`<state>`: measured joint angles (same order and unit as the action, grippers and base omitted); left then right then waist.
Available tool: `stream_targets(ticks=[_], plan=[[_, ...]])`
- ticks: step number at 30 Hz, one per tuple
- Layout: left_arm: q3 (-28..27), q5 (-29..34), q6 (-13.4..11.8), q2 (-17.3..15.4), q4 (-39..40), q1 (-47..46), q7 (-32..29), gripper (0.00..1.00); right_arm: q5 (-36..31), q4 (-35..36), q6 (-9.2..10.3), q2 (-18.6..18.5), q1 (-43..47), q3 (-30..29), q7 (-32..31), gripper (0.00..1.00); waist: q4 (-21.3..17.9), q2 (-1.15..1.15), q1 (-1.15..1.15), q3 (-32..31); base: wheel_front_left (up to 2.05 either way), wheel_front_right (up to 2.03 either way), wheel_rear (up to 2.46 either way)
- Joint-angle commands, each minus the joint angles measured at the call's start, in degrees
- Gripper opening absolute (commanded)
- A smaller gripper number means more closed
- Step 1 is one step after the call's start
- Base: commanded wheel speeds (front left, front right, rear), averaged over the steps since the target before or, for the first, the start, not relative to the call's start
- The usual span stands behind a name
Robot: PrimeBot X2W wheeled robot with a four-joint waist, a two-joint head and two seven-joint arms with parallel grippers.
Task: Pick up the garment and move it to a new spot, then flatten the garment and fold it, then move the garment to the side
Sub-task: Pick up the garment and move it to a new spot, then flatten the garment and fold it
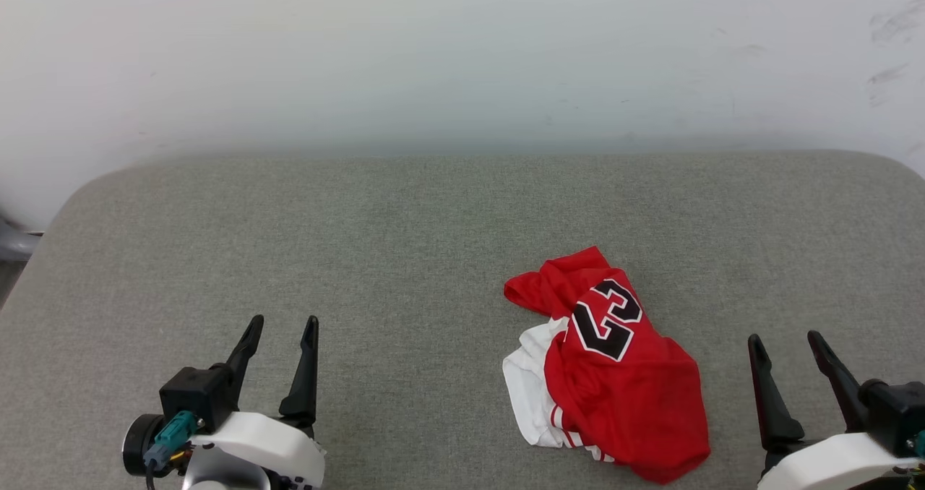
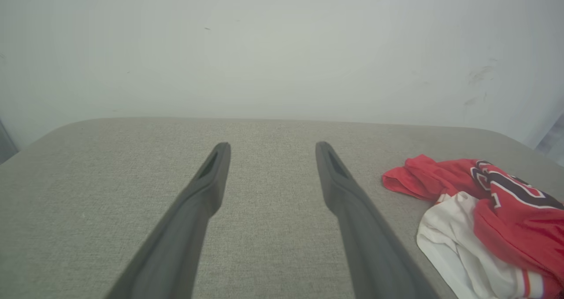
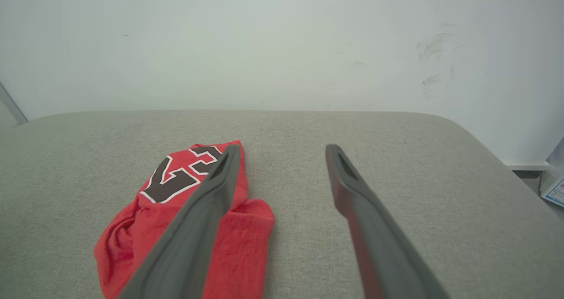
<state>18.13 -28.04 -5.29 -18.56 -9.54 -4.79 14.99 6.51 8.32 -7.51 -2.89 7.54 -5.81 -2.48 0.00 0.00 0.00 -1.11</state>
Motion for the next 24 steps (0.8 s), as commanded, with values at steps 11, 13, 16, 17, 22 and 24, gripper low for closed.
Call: stream_targets(ticks=[11, 13, 16, 17, 22, 24], plan=[[0.38, -0.47, 0.27, 0.28, -0.61, -1.19, 0.24, 1.00, 1.48, -1.01, 0.05, -2.87, -3.71, 13.67, -16.40, 1.00, 1.09, 0.00, 0.00, 0.80, 0.00, 0.00, 0.00], [0.55, -0.40, 0.38, 0.41, -0.55, -1.42, 0.24, 1.00, 2.51, -0.88, 0.04, -3.86, -4.30, 15.46, -18.78, 1.00, 1.43, 0.00, 0.00, 0.93, 0.00, 0.00, 0.00], [0.70, -0.28, 0.52, 0.82, -0.38, -1.80, 0.25, 1.00, 5.08, -0.77, 0.04, -7.90, -6.70, 20.81, -26.25, 1.00, 2.51, 0.00, 0.00, 1.38, 0.00, 0.00, 0.00], [0.72, -0.20, 0.61, 0.97, -0.36, -1.98, 0.25, 1.00, 5.78, -0.84, 0.04, -9.15, -7.55, 22.11, -28.56, 1.00, 2.93, 0.00, 0.00, 1.59, 0.00, 0.00, 0.00], [0.59, 0.09, 1.04, 2.00, -0.31, -2.65, 0.24, 1.00, 8.62, -2.59, 0.05, -14.31, -10.82, 27.21, -38.71, 1.00, 4.89, 0.00, 0.00, 2.61, 0.00, 0.00, 0.00], [0.41, 0.30, 1.06, 2.29, -0.58, -2.71, 0.20, 1.00, 8.66, -3.81, 0.05, -15.97, -11.83, 27.86, -41.19, 1.00, 5.56, 0.00, 0.00, 3.08, 0.00, 0.00, 0.00]])
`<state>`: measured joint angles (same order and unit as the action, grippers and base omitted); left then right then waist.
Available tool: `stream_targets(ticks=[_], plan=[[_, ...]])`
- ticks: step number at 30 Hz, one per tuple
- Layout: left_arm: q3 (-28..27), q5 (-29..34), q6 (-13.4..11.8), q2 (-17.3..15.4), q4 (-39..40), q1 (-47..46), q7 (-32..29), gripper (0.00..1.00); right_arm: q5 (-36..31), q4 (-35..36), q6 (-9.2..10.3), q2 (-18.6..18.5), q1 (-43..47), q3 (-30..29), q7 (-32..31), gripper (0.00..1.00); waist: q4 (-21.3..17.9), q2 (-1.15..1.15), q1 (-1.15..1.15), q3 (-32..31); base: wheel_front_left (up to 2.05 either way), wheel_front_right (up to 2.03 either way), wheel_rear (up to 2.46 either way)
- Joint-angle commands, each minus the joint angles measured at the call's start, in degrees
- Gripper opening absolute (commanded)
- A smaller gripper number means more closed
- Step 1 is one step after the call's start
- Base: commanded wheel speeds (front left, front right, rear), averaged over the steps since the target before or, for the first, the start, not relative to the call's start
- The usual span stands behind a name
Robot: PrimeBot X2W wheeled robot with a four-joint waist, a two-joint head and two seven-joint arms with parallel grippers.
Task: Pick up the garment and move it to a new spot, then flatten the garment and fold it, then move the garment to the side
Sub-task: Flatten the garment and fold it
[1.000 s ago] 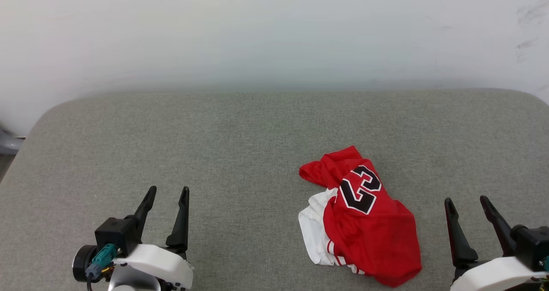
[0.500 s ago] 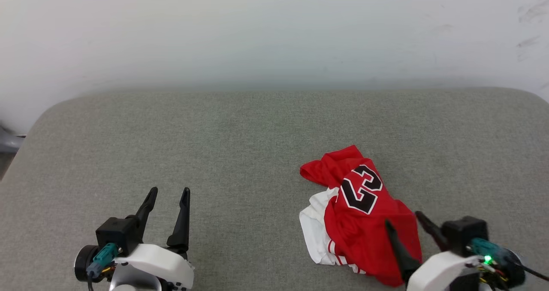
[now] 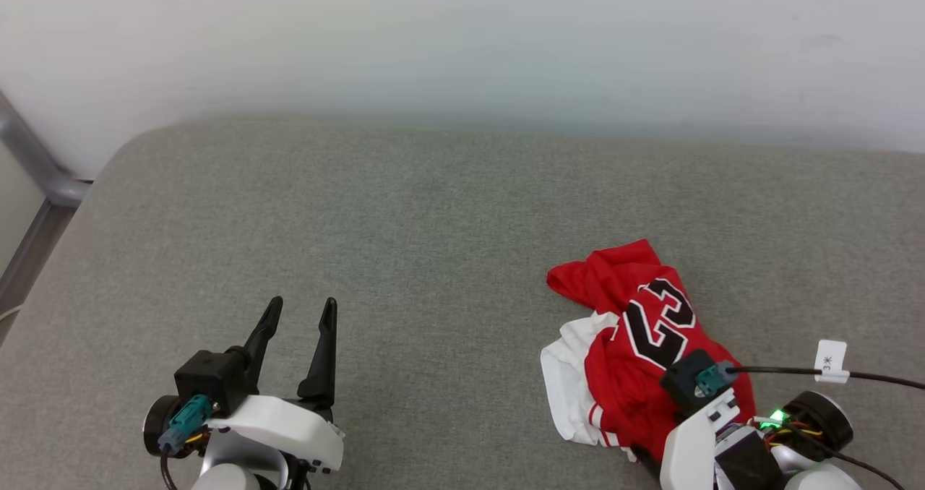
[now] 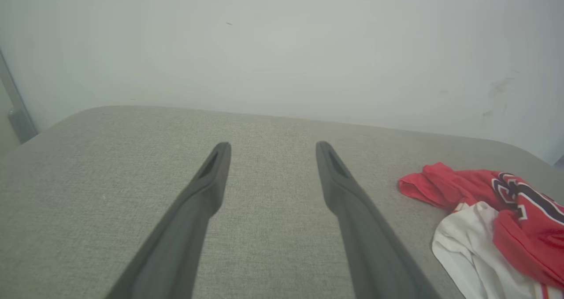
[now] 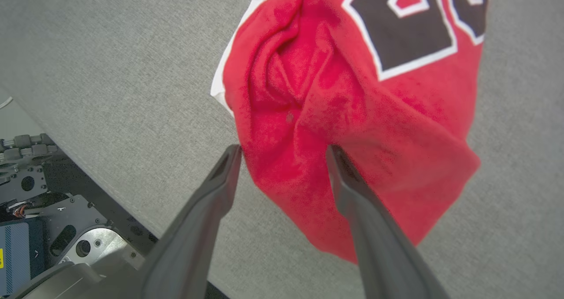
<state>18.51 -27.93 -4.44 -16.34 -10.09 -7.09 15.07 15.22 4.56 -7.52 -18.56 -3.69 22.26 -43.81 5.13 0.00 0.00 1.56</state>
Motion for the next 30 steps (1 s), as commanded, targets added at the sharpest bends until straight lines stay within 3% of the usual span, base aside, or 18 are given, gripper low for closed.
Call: stream_targets(ticks=[1, 3, 4, 5, 6, 19, 23, 30], plan=[[-0.16, 0.19, 0.36, 0.23, -0.07, -0.58, 0.11, 1.00, 0.42, -0.82, 0.06, -0.33, -0.88, -0.22, -0.44, 1.00, 0.71, 0.00, 0.00, 0.62, 0.00, 0.00, 0.00], [-0.56, 0.35, 0.35, 0.53, -0.20, -0.81, 0.12, 1.00, -0.16, -2.49, 0.05, -1.13, -1.28, -0.24, -1.39, 1.00, 1.27, 0.00, 0.00, 1.03, 0.00, 0.00, 0.00], [-0.85, 0.39, 0.43, 0.82, -0.24, -0.87, 0.12, 1.00, 0.54, -3.14, 0.06, -0.50, -1.27, -0.54, -1.36, 0.62, 1.44, 0.00, 0.00, 1.21, 0.00, 0.00, 0.00], [-1.10, 0.43, 0.62, 1.12, -0.19, -0.96, 0.12, 1.00, 0.48, -3.70, 0.04, -0.35, -1.53, -0.61, -1.20, 0.13, 1.56, 0.00, 0.00, 1.36, 0.00, 0.00, 0.00], [-1.32, 0.54, 0.80, 1.25, -0.15, -0.93, 0.12, 1.00, 0.37, -4.16, 0.05, -0.50, -1.80, -0.63, -1.39, 0.00, 1.66, 0.00, 0.00, 1.52, 0.00, 0.00, 0.00], [-3.52, 2.24, 2.19, 2.42, -0.62, -1.41, 0.12, 1.00, -0.75, -1.19, 0.06, 4.35, -11.31, 0.45, 6.37, 0.00, -0.48, 0.00, 0.00, 2.87, 0.00, 0.00, 0.00], [-3.83, 2.63, 2.58, 2.85, -0.68, -1.45, 0.12, 1.00, -1.87, -4.26, 0.06, 6.85, -15.59, -6.15, 10.07, 0.00, -1.57, 0.00, 0.00, 3.38, 0.00, 0.00, 0.00], [-4.34, 3.09, 3.44, 3.03, -0.67, -2.79, 0.12, 1.00, -3.16, -13.40, 0.06, 8.40, -19.42, -25.00, 14.54, 0.00, -2.48, 0.00, 0.00, 6.18, 0.00, 0.00, 0.00]])
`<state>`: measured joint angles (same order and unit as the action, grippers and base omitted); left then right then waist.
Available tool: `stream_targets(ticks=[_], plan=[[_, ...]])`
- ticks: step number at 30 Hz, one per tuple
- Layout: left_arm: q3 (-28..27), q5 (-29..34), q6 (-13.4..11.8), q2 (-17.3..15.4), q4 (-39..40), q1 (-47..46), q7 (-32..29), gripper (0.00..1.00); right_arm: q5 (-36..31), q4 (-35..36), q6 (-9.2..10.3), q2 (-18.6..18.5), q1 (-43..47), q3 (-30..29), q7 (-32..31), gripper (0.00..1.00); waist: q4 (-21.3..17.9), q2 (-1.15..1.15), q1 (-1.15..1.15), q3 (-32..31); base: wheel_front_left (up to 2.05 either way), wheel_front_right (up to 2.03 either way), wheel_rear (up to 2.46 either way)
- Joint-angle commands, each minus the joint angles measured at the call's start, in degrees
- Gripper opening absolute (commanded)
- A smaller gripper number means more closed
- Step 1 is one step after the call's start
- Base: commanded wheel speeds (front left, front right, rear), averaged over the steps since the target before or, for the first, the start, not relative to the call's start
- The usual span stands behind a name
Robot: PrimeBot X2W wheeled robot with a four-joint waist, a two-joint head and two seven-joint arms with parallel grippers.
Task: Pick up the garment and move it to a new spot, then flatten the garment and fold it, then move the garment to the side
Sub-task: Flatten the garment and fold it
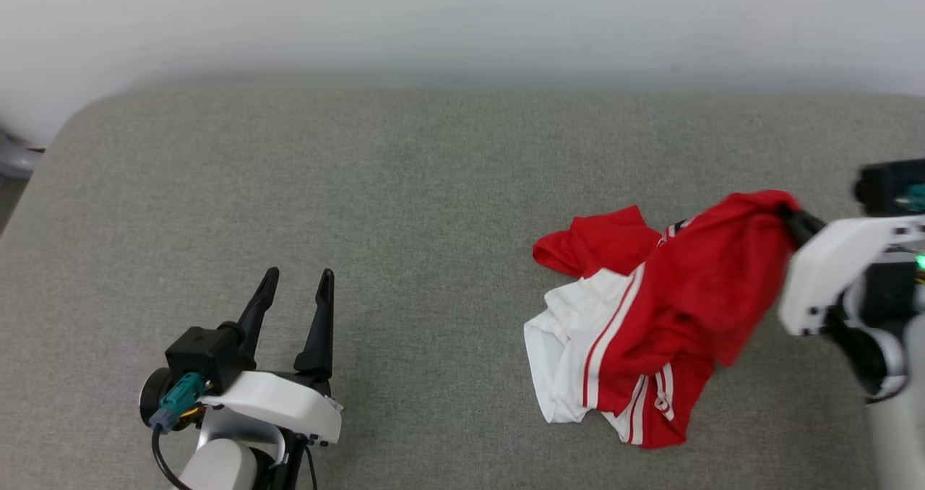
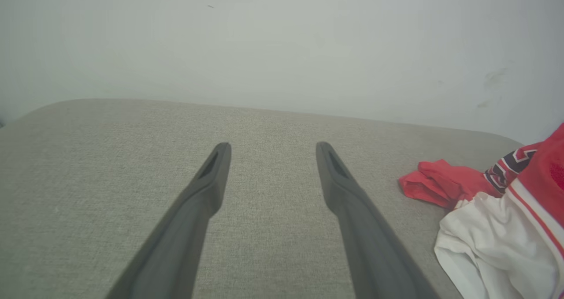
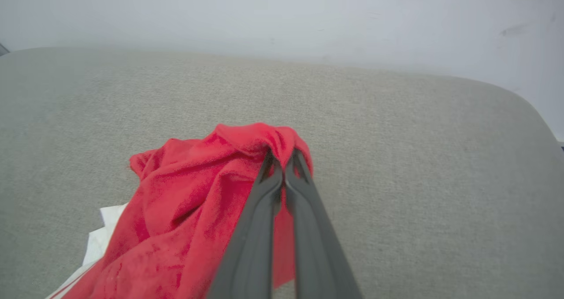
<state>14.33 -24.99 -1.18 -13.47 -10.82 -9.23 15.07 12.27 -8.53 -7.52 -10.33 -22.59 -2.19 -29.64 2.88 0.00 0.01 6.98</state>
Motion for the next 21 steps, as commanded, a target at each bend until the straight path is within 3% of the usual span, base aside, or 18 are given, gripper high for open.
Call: stream_targets(ticks=[1, 10, 15, 16, 17, 18, 21], plan=[[-0.24, 0.16, 0.27, 0.20, 0.02, -0.83, 0.12, 1.00, -0.94, -1.71, 0.06, -0.06, -0.69, -3.51, 0.99, 0.00, -0.26, 0.00, -0.01, 1.35, 0.00, 0.00, 0.00], [-1.18, 0.86, 1.57, 0.71, -0.38, -2.92, 0.12, 1.00, -3.99, -12.31, 0.05, 1.59, 1.43, -26.01, 5.51, 0.00, 0.05, 0.00, -0.01, 5.79, 0.00, 0.00, 0.00], [-1.88, 1.40, 2.19, 1.35, -0.85, -3.37, 0.12, 1.00, -5.68, -17.60, 0.06, 2.67, 2.80, -31.17, 8.39, 0.00, 0.22, 0.00, -0.01, 6.88, 0.00, 0.00, 0.00], [-2.08, 1.61, 2.36, 1.42, -0.96, -3.40, 0.12, 1.00, -5.76, -18.47, 0.05, 2.84, 2.53, -31.51, 9.38, 0.20, 0.17, 0.00, -0.01, 6.99, 0.00, 0.00, 0.00], [-2.25, 1.72, 2.52, 1.52, -1.03, -3.45, 0.12, 1.00, -5.91, -19.10, 0.05, 2.99, 2.25, -31.52, 10.54, 0.48, 0.13, 0.00, -0.01, 7.03, 0.00, 0.00, 0.00], [-2.43, 1.76, 2.65, 1.64, -1.13, -3.46, 0.12, 1.00, -5.59, -19.61, 0.05, 3.32, 1.91, -31.33, 11.77, 1.00, 0.07, 0.00, -0.01, 7.00, 0.00, 0.00, 0.00], [-2.86, 2.29, 2.95, 2.00, -1.50, -3.14, 0.12, 1.00, -5.60, -19.27, 0.05, 3.43, 1.49, -30.61, 17.15, 1.00, -0.12, 0.00, -0.01, 6.38, 0.00, 0.00, 0.00]])
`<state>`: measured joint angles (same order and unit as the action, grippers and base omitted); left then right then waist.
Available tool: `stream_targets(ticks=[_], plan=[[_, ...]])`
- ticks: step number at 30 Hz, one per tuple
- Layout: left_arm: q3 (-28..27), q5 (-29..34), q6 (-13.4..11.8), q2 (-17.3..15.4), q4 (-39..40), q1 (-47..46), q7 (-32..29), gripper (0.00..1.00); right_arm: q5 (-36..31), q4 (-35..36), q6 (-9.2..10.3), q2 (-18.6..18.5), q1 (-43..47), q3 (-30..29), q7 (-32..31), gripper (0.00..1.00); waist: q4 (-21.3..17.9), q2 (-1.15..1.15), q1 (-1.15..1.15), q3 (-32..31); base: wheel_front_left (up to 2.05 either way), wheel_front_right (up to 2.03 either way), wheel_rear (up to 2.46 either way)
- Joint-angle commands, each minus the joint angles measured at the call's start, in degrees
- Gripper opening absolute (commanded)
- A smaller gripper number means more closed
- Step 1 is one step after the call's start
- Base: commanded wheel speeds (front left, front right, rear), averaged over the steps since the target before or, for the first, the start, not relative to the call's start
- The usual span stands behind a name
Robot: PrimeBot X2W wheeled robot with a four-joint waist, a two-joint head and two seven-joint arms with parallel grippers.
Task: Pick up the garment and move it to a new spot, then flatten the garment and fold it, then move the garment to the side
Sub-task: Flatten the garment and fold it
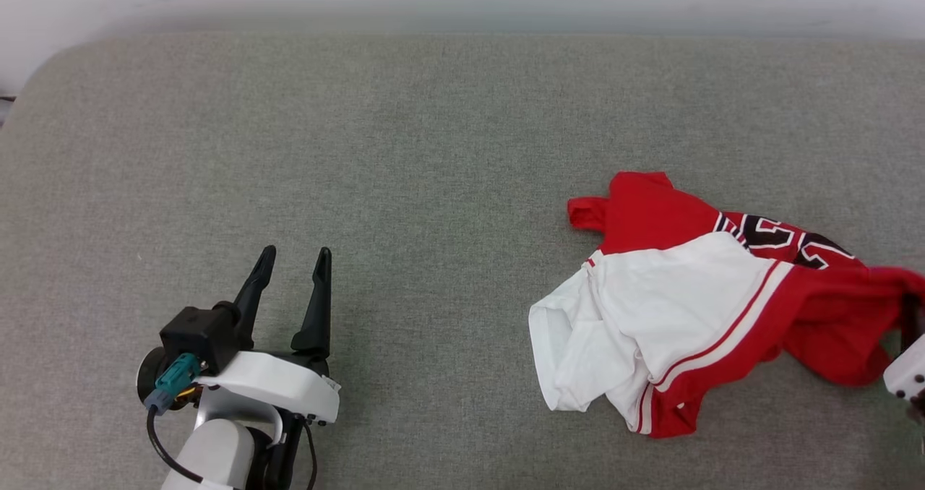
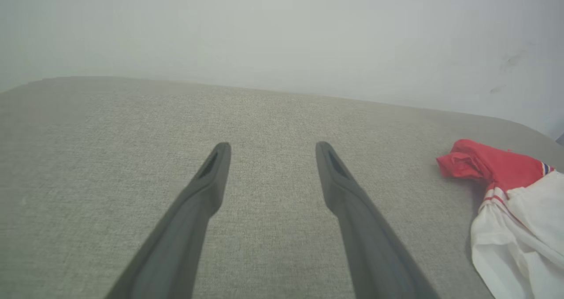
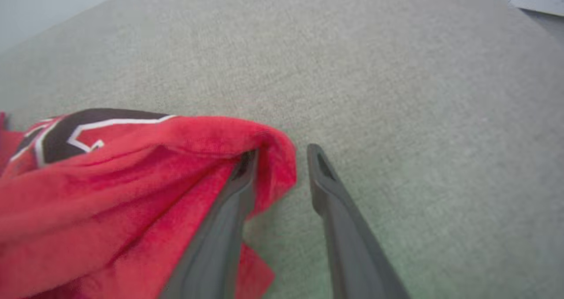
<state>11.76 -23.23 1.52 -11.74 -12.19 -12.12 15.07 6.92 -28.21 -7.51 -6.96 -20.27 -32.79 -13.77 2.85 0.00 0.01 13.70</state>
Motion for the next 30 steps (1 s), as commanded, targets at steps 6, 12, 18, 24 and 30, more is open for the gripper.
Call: stream_targets(ticks=[6, 12, 18, 24, 30], plan=[[-0.67, 1.21, 0.47, 0.78, -1.11, 1.16, 0.12, 1.00, -1.44, 3.70, 0.04, 0.72, 1.38, 1.84, 10.99, 1.00, -0.51, 0.00, -0.01, -2.83, 0.00, 0.00, 0.00], [-0.78, 1.77, 0.42, 1.16, -1.67, 2.76, 0.12, 1.00, -4.12, 11.18, 0.04, 2.39, 5.44, 5.50, 17.14, 1.00, -0.91, 0.00, -0.01, -5.63, 0.00, 0.00, 0.00], [-0.46, 2.01, 0.18, 1.24, -2.23, 4.28, 0.12, 1.00, -4.66, 20.37, 0.04, 3.83, 12.10, 13.48, 17.40, 1.00, -1.21, 0.00, -0.01, -8.43, 0.00, 0.00, 0.00], [-0.07, 2.07, -0.37, 1.15, -2.79, 5.75, -0.12, 1.00, -2.59, 28.66, 0.04, 4.11, 19.17, 22.15, 15.50, 1.00, -1.70, 0.00, -0.01, -11.08, 0.00, 0.00, 0.00], [0.63, 2.31, -0.85, 1.03, -2.90, 6.90, -0.80, 1.00, -0.39, 33.77, 0.04, 4.09, 24.13, 26.12, 13.56, 1.00, -1.93, 0.00, -0.01, -13.32, 0.00, 0.00, 0.00]])
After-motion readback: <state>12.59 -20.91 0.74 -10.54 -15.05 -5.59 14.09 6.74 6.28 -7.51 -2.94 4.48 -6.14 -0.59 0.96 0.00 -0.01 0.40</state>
